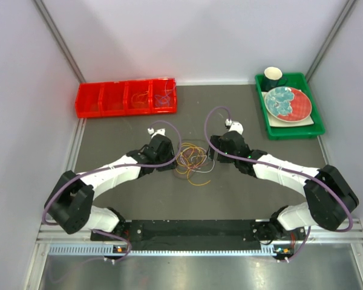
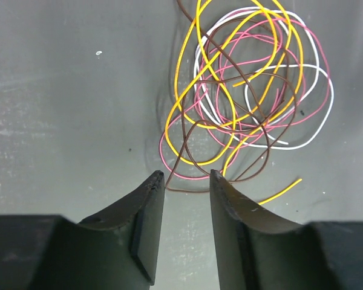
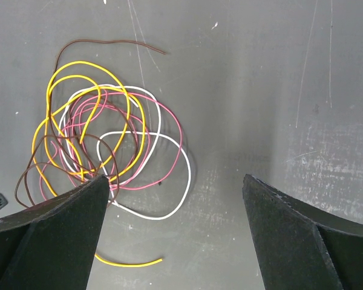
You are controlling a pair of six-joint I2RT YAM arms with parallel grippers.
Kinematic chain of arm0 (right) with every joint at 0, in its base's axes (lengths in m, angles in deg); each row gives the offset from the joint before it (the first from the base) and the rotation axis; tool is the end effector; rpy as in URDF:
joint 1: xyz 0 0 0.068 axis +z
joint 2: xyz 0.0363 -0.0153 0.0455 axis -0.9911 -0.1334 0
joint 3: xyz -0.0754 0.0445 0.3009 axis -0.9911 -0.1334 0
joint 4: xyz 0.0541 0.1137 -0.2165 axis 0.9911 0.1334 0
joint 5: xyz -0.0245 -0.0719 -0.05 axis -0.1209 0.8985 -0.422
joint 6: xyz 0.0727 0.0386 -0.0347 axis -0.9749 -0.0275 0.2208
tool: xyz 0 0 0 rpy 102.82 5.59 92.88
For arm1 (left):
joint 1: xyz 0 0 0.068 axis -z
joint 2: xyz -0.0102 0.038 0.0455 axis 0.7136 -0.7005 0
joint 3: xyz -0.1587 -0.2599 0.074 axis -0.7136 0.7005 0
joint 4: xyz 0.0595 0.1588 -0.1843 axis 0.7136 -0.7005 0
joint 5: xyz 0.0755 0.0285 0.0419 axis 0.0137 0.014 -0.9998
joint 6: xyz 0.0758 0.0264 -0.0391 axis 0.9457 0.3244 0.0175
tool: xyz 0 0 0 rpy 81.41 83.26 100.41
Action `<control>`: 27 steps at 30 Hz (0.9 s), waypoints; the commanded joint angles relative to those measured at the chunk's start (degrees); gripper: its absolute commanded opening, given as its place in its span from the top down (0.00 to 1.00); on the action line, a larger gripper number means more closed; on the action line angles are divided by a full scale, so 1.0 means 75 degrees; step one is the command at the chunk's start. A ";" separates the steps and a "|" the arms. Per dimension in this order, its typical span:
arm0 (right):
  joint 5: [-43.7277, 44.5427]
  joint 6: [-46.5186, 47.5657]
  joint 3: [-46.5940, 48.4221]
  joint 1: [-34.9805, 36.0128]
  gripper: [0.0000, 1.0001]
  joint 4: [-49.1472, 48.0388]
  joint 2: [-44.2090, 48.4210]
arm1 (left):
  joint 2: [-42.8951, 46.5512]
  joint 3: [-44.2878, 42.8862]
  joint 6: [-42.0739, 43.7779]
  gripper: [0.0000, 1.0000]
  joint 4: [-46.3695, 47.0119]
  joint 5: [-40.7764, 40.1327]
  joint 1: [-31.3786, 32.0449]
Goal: Untangle the cables
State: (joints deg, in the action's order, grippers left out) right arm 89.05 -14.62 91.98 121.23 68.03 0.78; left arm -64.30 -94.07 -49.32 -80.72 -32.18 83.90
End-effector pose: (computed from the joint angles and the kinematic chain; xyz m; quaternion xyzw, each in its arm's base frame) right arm 0.2438 0.1735 0.2207 0.0137 0.9026 0.1662 0.3967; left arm 0.2266 -0.1695 0.2128 -0.0559 0.9366 -0.1892 0.2897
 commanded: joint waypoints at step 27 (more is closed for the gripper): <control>-0.0065 0.0068 0.0388 0.0099 0.10 -0.0041 0.0025 | 0.0139 -0.2607 0.0468 1.00 -0.0886 -0.0016 0.0122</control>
State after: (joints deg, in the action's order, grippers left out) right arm 88.63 -14.59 91.98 121.23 68.38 0.76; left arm -70.00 -102.59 -49.10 -83.78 -31.11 84.56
